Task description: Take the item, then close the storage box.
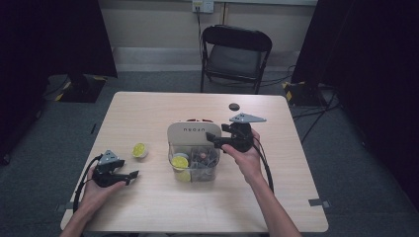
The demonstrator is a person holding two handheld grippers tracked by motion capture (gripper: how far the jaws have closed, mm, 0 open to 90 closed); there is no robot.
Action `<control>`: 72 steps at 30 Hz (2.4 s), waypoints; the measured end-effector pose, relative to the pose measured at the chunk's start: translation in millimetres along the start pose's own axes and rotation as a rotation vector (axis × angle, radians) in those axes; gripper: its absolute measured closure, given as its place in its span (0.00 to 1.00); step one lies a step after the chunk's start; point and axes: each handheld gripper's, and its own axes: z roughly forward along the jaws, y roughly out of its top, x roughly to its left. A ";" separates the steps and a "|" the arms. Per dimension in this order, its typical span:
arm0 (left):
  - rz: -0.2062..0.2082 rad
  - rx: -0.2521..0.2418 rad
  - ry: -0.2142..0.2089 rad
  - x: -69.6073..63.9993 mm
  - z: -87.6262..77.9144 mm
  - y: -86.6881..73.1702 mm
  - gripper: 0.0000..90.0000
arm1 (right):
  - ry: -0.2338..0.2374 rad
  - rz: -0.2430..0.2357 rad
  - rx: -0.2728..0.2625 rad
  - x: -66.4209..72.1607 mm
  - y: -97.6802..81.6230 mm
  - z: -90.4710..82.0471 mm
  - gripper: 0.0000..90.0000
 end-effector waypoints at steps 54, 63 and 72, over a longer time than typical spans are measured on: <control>-0.011 0.004 0.016 -0.5 1.3 0.8 0.21 | 0.130 0.009 0.016 22.2 -9.8 -24.5 0.42; -0.013 0.003 0.015 -0.7 1.3 0.8 0.21 | 0.123 0.006 0.034 26.0 -14.5 -26.3 0.35; -0.010 0.004 0.016 -0.4 1.2 0.8 0.21 | 0.082 -0.005 0.034 27.8 -22.6 -29.9 0.26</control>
